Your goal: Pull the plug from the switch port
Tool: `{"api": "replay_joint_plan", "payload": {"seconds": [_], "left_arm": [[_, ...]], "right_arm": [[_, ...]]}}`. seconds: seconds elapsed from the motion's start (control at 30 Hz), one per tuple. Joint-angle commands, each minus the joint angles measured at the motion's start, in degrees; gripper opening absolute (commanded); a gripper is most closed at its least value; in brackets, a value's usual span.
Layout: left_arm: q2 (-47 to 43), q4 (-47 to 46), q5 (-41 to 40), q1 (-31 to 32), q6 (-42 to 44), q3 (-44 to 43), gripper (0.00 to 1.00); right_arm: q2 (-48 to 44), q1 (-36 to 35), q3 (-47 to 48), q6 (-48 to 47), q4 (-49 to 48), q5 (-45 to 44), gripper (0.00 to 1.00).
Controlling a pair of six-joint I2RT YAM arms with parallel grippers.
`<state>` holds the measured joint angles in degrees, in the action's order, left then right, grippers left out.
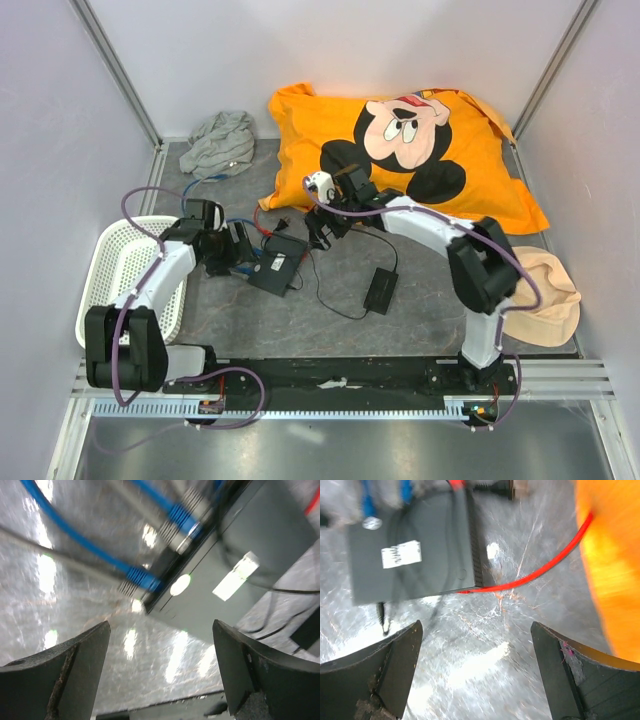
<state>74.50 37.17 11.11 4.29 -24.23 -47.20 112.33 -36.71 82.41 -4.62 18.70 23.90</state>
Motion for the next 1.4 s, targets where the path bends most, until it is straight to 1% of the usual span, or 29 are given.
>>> {"api": "replay_joint_plan", "payload": {"seconds": [0.0,0.03,0.07,0.1,0.13,0.17,0.2,0.23,0.27,0.33,0.37,0.4,0.43,0.47,0.5,0.53,0.6,0.63,0.8,0.83,0.9,1.03,1.27,1.37], "left_arm": [[-1.29,-4.91,1.89,-2.44,0.77,-1.84,0.9],[-1.2,-4.74,2.15,-3.93,0.41,-1.76,0.89],[-1.29,-4.82,2.07,-4.12,0.06,-1.49,0.89],[-1.11,-4.74,1.63,-4.21,-0.2,-1.32,0.89],[-0.94,-4.91,1.46,-5.86,-0.21,-1.32,0.89],[-0.5,-5.09,1.89,-5.79,-0.29,-1.32,0.89],[-0.32,-5.35,3.98,-5.79,-0.21,-1.4,0.89],[-0.06,-5.35,5.31,-5.79,-0.21,-1.49,0.89],[0.38,-5.44,6.37,-5.79,-0.38,-1.49,0.88],[0.73,-5.27,10.05,-5.79,-0.56,-1.58,0.87],[0.73,-5.09,11.55,-5.79,-0.47,-1.58,0.86],[0.82,-5.17,14.17,-5.79,-0.56,-1.67,0.86],[0.82,-5.09,15.5,-5.79,-0.99,-1.41,0.86],[0.74,-5.26,16.56,-5.79,-1.87,-1.06,0.86],[0.65,-6.48,18.83,-5.79,-2.48,-0.44,0.86],[0.56,-6.93,19.38,-5.79,-3.01,0.69,0.86],[0.38,-8.16,18.86,-5.79,-4.51,1.67,0.86],[0.12,-8.6,18.6,-5.88,-4.86,2.02,0.85],[-0.06,-9.48,17.63,-5.88,-4.78,1.59,0.84],[-0.23,-9.4,17.54,-5.88,-4.34,1.06,0.84],[-0.23,-9.04,17.28,-5.96,-3.63,0.53,0.84],[-0.32,-9.48,16.57,-6.32,-3.72,0.53,0.84],[-0.58,-10.01,16.83,-7.37,-4.25,1.85,0.84],[-0.58,-10.1,16.75,-7.81,-4.42,2.02,0.84]], "right_arm": [[-11.68,-1.6,-5.84,-10.47,-4.63,-1.75,0.98],[-13.0,-3.44,-7.95,-15.63,-7.07,-4.54,0.98],[-15.8,-4.59,-13.19,-18.9,-9.19,-6.3,0.98],[-17.22,-5.9,-16.37,-21.89,-11.82,-7.37,0.98],[-18.45,-8.53,-19.71,-28.45,-18.02,-9.99,0.98],[-20.29,-9.86,-26.18,-31.21,-22.09,-11.49,0.98],[-20.75,-11.0,-28.86,-33.5,-25.52,-12.9,0.98],[-21.01,-13.02,-30.89,-36.57,-31.3,-14.48,0.98],[-21.02,-13.65,-33.26,-37.21,-33.44,-16.32,0.98],[-20.93,-15.57,-34.51,-39.39,-38.97,-18.7,0.97],[-20.93,-16.2,-35.56,-41.32,-40.48,-20.19,0.95],[-20.84,-16.72,-36.44,-43.35,-42.32,-20.47,0.93],[-20.84,-17.34,-37.66,-45.45,-47.47,-20.21,0.93],[-20.67,-17.52,-40.55,-50.96,-50.48,-19.6,0.93],[-20.49,-17.61,-41.97,-53.71,-53.13,-17.59,0.93],[-20.14,-17.69,-43.29,-56.61,-57.76,-16.27,0.93],[-18.82,-17.7,-46.02,-62.05,-61.22,-13.63,0.92],[-18.3,-17.7,-46.46,-63.04,-64.02,-13.18,0.91],[-13.55,-17.7,-47.25,-66.39,-68.17,-10.64,0.9],[-12.85,-17.7,-47.6,-67.7,-71.14,-9.24,0.9],[-11.44,-17.78,-48.31,-68.24,-74.15,-7.74,0.9],[-9.6,-17.7,-45.59,-70.16,-70.65,-5.71,0.86],[-2.13,-17.78,-42.6,-74.38,-72.58,-4.13,0.76],[1.12,-17.52,-40.67,-75.27,-72.75,-4.12,0.75]]}}
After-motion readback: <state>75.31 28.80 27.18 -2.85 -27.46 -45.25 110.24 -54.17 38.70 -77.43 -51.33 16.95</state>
